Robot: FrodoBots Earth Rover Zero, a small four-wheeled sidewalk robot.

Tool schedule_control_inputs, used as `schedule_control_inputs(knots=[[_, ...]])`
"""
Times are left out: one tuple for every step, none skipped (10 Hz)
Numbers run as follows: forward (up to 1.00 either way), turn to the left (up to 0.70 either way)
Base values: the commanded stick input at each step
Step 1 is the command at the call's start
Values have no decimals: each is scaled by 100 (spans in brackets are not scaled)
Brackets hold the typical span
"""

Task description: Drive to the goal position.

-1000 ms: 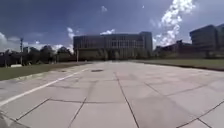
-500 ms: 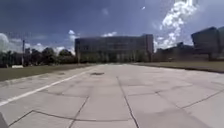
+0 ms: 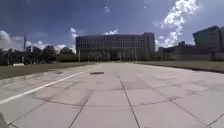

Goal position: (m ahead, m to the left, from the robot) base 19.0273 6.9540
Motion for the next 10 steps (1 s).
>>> schedule_control_inputs(knots=[[85,-33],[85,-33],[85,-24],[85,-12],[85,-1],[85,1],[85,1],[85,1],[85,1],[85,1]])
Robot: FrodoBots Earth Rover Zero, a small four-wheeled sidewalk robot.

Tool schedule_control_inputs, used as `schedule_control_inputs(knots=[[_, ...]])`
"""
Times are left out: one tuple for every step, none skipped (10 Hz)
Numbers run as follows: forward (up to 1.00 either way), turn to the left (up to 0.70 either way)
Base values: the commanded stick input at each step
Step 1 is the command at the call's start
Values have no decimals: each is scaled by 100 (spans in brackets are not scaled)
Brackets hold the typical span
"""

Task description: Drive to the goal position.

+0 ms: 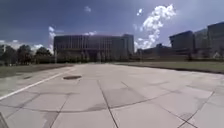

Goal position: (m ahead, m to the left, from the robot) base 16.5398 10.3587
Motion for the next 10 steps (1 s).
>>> schedule_control_inputs(knots=[[85,1],[85,1],[85,1],[85,1],[85,1],[85,1],[85,1],[85,1],[85,1],[85,1]])
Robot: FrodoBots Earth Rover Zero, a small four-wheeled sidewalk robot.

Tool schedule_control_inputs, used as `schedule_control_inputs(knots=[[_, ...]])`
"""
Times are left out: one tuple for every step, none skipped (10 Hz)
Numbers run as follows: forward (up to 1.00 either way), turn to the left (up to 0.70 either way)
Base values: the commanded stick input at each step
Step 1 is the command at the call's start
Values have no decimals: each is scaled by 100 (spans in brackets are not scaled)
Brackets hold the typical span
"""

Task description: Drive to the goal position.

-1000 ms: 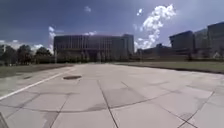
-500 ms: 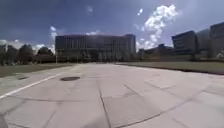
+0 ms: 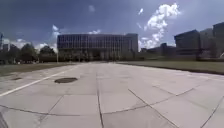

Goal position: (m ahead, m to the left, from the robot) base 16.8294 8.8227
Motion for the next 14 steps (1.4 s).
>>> schedule_control_inputs(knots=[[85,1],[85,1],[85,1],[85,1],[85,1],[85,1],[85,1],[85,1],[85,1],[85,1],[85,1],[85,1],[85,1],[85,1]])
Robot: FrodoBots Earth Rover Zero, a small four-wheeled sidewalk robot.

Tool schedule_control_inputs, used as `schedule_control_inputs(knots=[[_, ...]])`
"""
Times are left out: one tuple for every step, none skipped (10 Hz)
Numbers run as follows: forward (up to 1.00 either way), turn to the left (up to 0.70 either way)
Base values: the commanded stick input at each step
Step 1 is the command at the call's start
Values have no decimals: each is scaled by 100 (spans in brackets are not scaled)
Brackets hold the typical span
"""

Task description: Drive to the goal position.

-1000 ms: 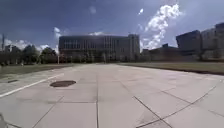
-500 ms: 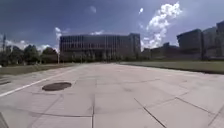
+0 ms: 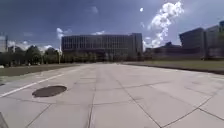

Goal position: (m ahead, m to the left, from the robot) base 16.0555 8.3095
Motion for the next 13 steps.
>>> schedule_control_inputs(knots=[[85,1],[85,1],[85,1],[85,1],[85,1],[85,1],[85,1],[85,1],[85,1],[85,1],[85,1],[85,1],[85,1]])
